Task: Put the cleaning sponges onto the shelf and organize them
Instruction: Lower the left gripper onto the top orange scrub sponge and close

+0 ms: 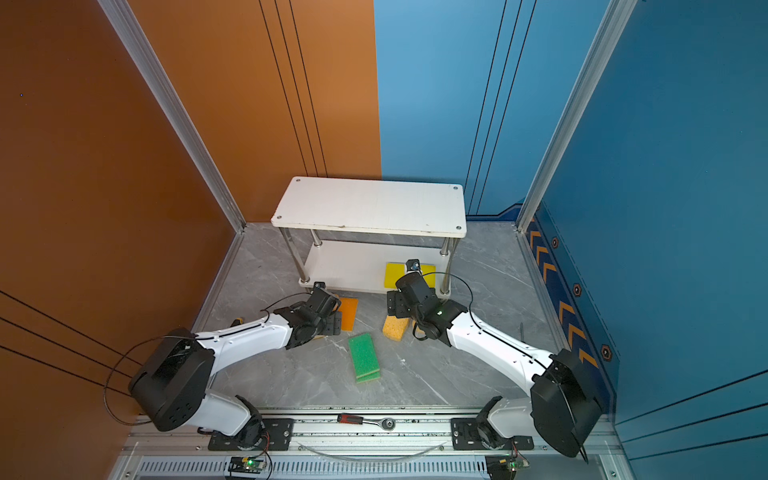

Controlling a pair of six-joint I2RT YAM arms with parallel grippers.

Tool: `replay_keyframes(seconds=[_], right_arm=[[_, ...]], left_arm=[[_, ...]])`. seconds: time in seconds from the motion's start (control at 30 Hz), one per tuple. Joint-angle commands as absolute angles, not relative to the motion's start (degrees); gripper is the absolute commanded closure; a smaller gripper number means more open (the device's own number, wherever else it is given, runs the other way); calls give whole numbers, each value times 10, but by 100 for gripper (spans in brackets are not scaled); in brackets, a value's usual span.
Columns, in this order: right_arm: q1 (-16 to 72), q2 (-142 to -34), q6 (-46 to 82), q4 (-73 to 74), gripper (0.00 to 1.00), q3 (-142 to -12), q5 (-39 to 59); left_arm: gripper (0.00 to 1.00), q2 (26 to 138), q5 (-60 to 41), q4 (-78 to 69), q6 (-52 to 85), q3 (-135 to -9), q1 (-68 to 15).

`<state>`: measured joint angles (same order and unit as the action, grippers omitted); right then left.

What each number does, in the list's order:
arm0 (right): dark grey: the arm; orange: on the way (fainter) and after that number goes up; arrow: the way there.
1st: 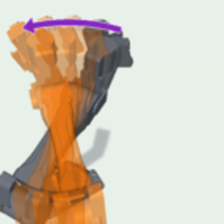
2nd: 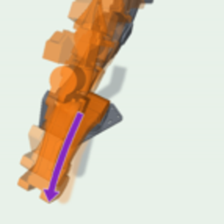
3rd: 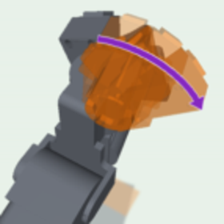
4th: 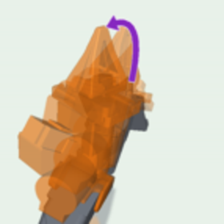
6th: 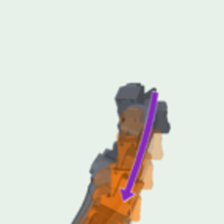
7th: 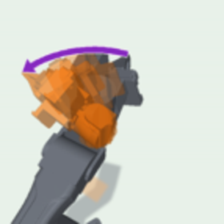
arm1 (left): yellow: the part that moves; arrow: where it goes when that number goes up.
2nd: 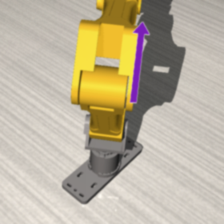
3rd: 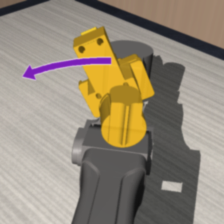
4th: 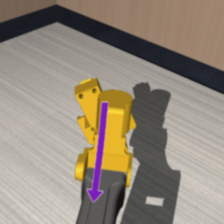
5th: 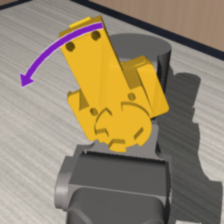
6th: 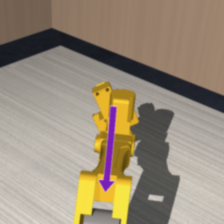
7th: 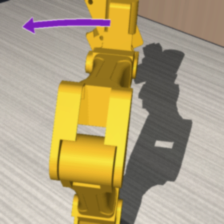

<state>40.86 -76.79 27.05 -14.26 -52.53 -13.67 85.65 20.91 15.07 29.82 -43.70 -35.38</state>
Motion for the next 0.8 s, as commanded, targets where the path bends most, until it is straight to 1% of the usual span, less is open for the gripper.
replay_keyframes(seconds=[0.0,0.33,0.37,0.43,0.63,0.77], right_arm=[[406,-762,279,-134,8,-517,-137],[406,-763,283,-133,9,-514,-135],[406,-763,283,-133,9,-514,-135],[406,-764,283,-133,9,-514,-136],[406,-763,287,-133,9,-515,-139],[406,-759,286,-133,9,-512,-143]], left_arm=[[10,868,218,164,294,-452,-359],[12,880,203,163,293,-458,-359],[17,879,202,162,293,-457,-359],[20,880,200,162,292,-457,-359],[21,878,201,162,294,-456,-362],[26,877,201,162,295,-454,-363]])
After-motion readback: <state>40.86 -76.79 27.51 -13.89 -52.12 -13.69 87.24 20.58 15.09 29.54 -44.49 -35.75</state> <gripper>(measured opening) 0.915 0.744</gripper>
